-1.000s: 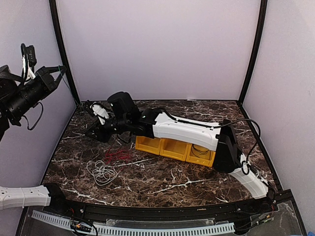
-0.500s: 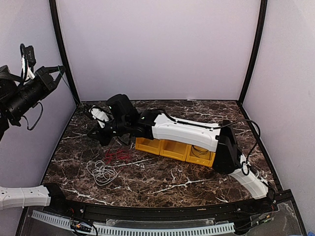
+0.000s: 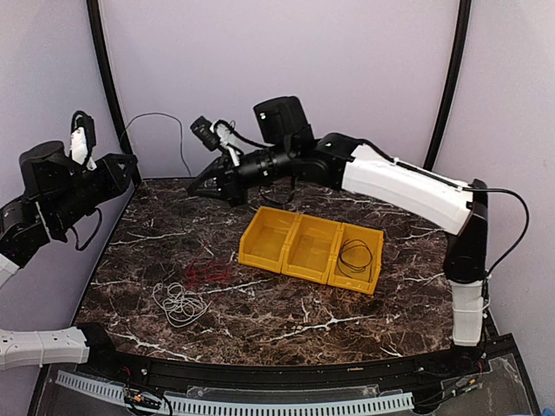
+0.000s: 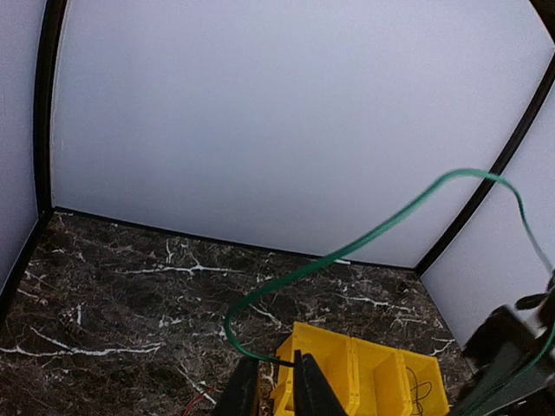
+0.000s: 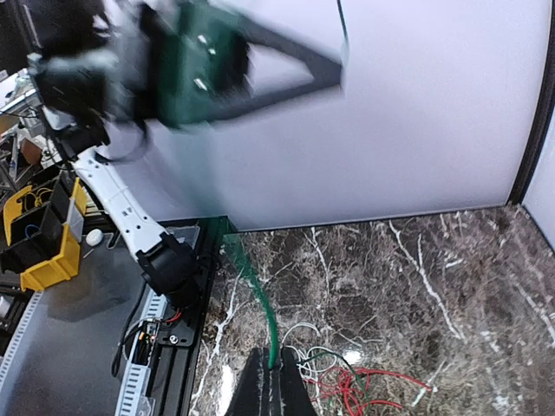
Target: Untangle the cables
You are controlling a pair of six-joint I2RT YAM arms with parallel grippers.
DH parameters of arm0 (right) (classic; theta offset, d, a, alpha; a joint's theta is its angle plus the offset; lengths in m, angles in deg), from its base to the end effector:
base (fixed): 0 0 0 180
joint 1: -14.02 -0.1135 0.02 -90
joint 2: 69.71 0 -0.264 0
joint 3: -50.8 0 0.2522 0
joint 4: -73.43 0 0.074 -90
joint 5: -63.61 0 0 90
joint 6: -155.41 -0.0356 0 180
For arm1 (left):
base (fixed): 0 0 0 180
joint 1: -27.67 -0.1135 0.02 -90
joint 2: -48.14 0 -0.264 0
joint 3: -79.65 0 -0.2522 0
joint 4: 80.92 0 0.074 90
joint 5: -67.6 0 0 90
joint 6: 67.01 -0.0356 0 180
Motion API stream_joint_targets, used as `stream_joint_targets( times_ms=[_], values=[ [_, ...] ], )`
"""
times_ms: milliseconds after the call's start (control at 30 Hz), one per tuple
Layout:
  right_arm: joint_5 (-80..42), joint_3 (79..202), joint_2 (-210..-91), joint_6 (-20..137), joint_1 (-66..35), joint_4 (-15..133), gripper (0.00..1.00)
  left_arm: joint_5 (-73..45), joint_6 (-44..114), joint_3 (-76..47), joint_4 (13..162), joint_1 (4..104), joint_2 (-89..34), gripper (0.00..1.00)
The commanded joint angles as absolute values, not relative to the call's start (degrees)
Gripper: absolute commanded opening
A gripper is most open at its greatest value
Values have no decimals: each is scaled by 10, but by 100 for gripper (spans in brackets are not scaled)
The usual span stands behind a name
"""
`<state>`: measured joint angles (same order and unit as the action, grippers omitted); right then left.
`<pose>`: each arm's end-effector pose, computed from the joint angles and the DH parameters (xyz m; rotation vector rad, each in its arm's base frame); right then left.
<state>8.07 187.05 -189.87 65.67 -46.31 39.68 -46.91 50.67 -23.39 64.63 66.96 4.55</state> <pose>0.2268 0.4387 0.3803 -1.3863 1.4830 1.2560 0.1222 -0.0809 0.4322 -0.1754 1.6077 -0.5698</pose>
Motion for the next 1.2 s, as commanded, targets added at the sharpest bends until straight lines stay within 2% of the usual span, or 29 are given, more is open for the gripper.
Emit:
stream_joint_targets(
  times_ms=[0,200,333,767,1167],
  values=[
    [152,1839,-1787,732,-456,362,0,-473,496,-297,658,672,2,16],
    [128,1832,-1714,779,-417,302,0,-437,507,-371,730,672,-20,35],
    [105,1777,-1663,811,-378,279,0,-421,500,-394,747,671,-39,42],
    [71,1513,-1497,858,-240,248,0,-401,471,-445,803,671,-52,45],
    [54,1476,-1428,880,-133,220,0,-395,453,-436,842,671,-122,45]
  ],
)
